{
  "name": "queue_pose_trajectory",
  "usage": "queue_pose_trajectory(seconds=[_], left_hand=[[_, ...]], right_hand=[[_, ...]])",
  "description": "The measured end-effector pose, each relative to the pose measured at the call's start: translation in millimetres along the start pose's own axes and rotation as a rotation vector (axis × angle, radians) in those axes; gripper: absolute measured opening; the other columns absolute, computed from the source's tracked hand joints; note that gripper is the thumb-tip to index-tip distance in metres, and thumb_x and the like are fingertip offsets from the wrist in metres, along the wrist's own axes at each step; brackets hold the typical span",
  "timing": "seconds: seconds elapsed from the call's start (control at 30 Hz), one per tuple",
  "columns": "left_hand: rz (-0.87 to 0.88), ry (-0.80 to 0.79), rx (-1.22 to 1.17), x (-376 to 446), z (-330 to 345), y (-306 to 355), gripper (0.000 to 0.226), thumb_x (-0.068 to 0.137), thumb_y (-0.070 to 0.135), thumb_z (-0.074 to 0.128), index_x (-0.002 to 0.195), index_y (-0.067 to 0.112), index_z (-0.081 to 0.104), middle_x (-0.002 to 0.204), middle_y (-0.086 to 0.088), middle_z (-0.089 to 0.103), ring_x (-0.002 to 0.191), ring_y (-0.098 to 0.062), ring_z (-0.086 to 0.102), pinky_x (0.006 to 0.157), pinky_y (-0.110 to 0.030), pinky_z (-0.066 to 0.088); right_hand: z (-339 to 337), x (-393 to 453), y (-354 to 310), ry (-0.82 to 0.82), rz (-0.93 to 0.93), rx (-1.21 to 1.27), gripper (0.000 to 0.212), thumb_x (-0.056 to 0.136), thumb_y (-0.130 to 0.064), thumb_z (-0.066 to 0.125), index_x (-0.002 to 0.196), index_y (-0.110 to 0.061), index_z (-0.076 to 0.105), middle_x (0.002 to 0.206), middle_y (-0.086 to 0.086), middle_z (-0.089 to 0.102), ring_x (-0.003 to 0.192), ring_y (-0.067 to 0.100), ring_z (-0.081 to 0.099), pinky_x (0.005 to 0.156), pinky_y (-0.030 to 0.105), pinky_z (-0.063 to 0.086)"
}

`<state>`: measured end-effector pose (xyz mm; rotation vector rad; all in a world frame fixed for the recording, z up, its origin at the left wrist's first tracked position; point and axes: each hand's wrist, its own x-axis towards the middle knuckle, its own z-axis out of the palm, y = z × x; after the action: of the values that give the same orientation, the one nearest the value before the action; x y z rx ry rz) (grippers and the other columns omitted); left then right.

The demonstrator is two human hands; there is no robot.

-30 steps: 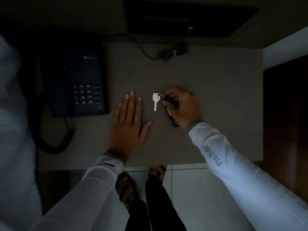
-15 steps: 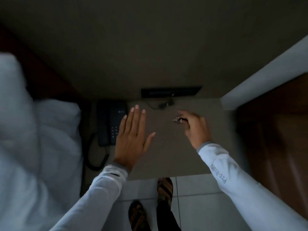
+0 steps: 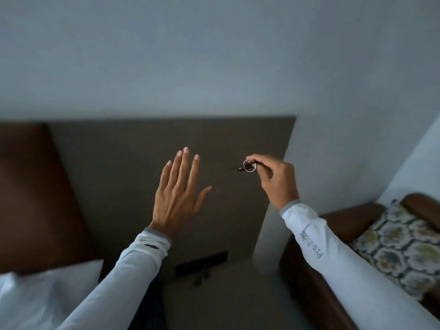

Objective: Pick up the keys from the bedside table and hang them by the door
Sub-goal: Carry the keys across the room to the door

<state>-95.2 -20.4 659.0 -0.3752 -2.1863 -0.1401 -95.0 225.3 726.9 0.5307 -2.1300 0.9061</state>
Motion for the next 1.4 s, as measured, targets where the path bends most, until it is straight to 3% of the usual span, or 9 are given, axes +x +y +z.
queue_pose_trajectory(seconds=[0.27,0.4,0.47,0.63,0.9,1.1,1.17,1.23,1.4], left_hand=[[0.166,0.237,-0.091,125.3,-93.3,92.2,0.07,0.11,0.054,0.04,0.158,0.002,0.042,0.167,-0.028,0.038,0.156,-0.041,0.035,0.124,-0.058,0.041],[0.235,0.303,-0.176,156.4,-120.2,165.6,0.073,0.11,0.056,0.035,0.159,0.003,0.041,0.167,-0.028,0.036,0.156,-0.041,0.035,0.125,-0.057,0.039],[0.268,0.315,-0.215,166.2,-130.5,204.4,0.074,0.109,0.057,0.038,0.16,0.003,0.039,0.168,-0.028,0.035,0.157,-0.041,0.034,0.125,-0.058,0.039],[0.383,0.343,-0.337,176.4,-166.3,327.6,0.075,0.107,0.056,0.039,0.161,0.003,0.037,0.169,-0.027,0.034,0.157,-0.042,0.033,0.125,-0.059,0.039],[0.511,0.387,-0.532,141.4,-242.6,560.6,0.073,0.108,0.054,0.037,0.16,0.003,0.039,0.167,-0.027,0.036,0.155,-0.042,0.036,0.123,-0.06,0.041],[0.597,0.411,-0.636,99.6,-291.2,724.6,0.072,0.111,0.055,0.031,0.16,0.003,0.04,0.167,-0.028,0.037,0.156,-0.041,0.036,0.123,-0.059,0.042],[0.637,0.404,-0.675,90.2,-305.2,773.4,0.072,0.111,0.055,0.031,0.16,0.002,0.04,0.167,-0.028,0.036,0.155,-0.041,0.036,0.122,-0.059,0.042],[0.665,0.397,-0.712,84.3,-319.0,819.8,0.073,0.111,0.055,0.029,0.16,0.002,0.038,0.168,-0.028,0.035,0.156,-0.041,0.035,0.123,-0.059,0.041],[0.717,0.427,-0.807,75.9,-345.5,928.1,0.074,0.112,0.056,0.027,0.162,0.003,0.034,0.17,-0.027,0.032,0.158,-0.04,0.032,0.125,-0.058,0.038]], right_hand=[[-179.3,50.1,-63.9,0.188,0.099,0.066,0.022,0.089,0.006,0.065,0.096,-0.011,0.078,0.092,-0.002,0.078,0.091,0.008,0.074,0.082,0.015,0.057],[-263.8,38.1,-79.2,0.213,0.247,0.227,0.02,0.089,0.006,0.068,0.101,-0.007,0.076,0.096,0.014,0.079,0.092,0.022,0.077,0.085,0.032,0.063],[-304.4,25.9,-85.9,0.198,0.321,0.269,0.02,0.09,0.006,0.067,0.105,-0.004,0.075,0.102,0.02,0.078,0.094,0.024,0.078,0.078,0.03,0.065],[-425.0,-27.5,-98.2,0.238,0.441,0.172,0.024,0.092,0.007,0.064,0.113,-0.002,0.072,0.11,0.022,0.077,0.103,0.029,0.075,0.079,0.028,0.065],[-641.3,-159.1,-114.5,0.367,0.522,-0.045,0.014,0.091,0.013,0.058,0.091,0.001,0.066,0.096,0.026,0.075,0.077,0.019,0.075,0.066,0.022,0.063],[-779.2,-259.0,-125.3,0.478,0.636,-0.182,0.02,0.091,0.016,0.055,0.097,0.009,0.073,0.101,0.028,0.075,0.086,0.027,0.073,0.081,0.033,0.064],[-815.7,-287.5,-128.2,0.525,0.67,-0.207,0.021,0.09,0.015,0.054,0.097,0.009,0.074,0.097,0.025,0.074,0.083,0.023,0.072,0.074,0.026,0.064],[-850.2,-313.3,-128.2,0.586,0.696,-0.219,0.021,0.089,0.013,0.055,0.094,0.007,0.075,0.098,0.026,0.075,0.085,0.025,0.072,0.076,0.027,0.064],[-931.1,-366.5,-119.6,0.686,0.739,-0.266,0.009,0.08,-0.002,0.077,0.088,0.002,0.077,0.099,0.025,0.078,0.084,0.021,0.074,0.086,0.038,0.065]])
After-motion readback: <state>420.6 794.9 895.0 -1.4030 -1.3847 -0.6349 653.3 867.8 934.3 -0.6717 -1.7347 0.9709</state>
